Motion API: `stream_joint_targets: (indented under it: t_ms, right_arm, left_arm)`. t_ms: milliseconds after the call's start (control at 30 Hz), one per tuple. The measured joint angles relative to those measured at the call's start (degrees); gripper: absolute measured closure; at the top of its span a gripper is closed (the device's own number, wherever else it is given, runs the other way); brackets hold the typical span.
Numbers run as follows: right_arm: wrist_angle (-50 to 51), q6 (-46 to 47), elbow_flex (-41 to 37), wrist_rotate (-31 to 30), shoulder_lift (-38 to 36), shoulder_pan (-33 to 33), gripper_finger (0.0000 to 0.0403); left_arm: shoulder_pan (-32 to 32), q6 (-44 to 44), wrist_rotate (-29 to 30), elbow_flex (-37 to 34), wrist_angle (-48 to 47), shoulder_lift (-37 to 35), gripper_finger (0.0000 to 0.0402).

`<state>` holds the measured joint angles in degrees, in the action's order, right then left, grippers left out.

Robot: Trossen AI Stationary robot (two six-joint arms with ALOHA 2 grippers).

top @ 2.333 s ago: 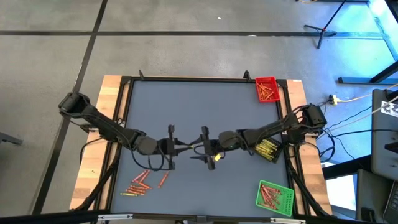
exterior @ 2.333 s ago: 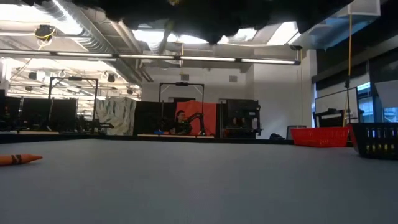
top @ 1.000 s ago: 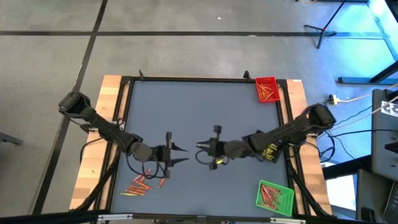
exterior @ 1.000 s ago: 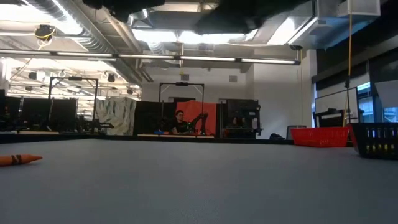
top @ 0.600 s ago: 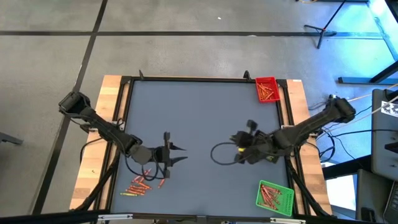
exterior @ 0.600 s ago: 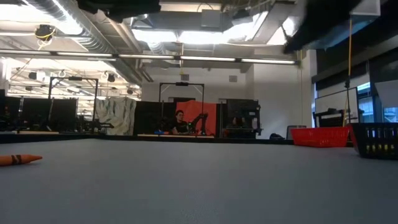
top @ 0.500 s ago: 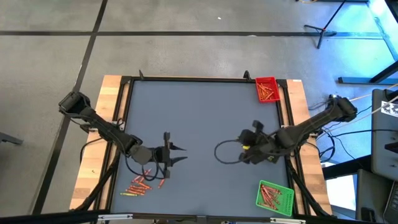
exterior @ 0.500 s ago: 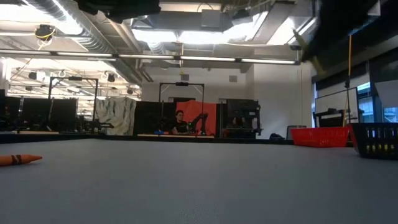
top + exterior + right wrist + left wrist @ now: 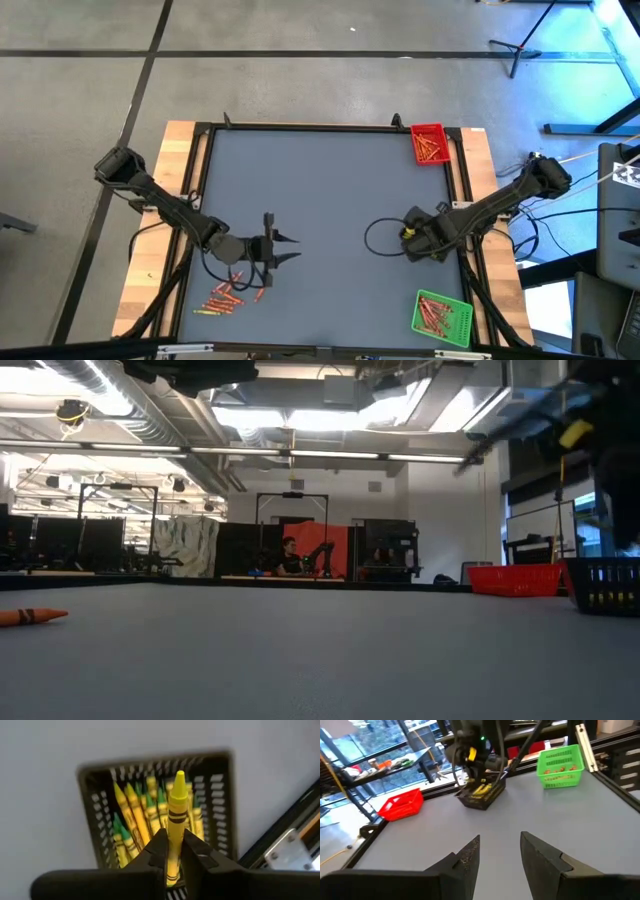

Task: Sort crayons
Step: Put the yellow green crayon into the black basket, then put the orange crayon into the red basket

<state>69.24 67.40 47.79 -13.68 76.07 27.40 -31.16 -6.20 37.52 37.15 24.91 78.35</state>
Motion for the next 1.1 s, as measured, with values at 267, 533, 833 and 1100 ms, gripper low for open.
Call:
stream_joint_targets:
  t_ms: [267, 533, 833, 1100]
  right_arm:
    - [-7.74, 1.38, -5.46, 4.29, 0.02, -0.05, 0.0336]
    - [0.99, 0.25, 2.13, 3.19, -0.94, -0.04, 0.025]
    - [-20.9, -18.48, 7.8, -22.44, -0.95, 0.7, 0.0242]
    - [-49.03, -43.78, 7.78, -30.8, 2.29, 0.68, 0.0242]
  left_arm:
    - [0.0, 0.81, -2.71, 0.0, 1.7, 0.0, 0.0278]
    - [0.0, 5.45, -2.72, 0.0, -0.16, 0.0, 0.0278]
    - [0.0, 33.06, -16.27, 0.0, -19.87, 0.0, 0.0278]
    - [-0.94, 55.96, -34.51, 3.01, -45.6, 0.0, 0.0278]
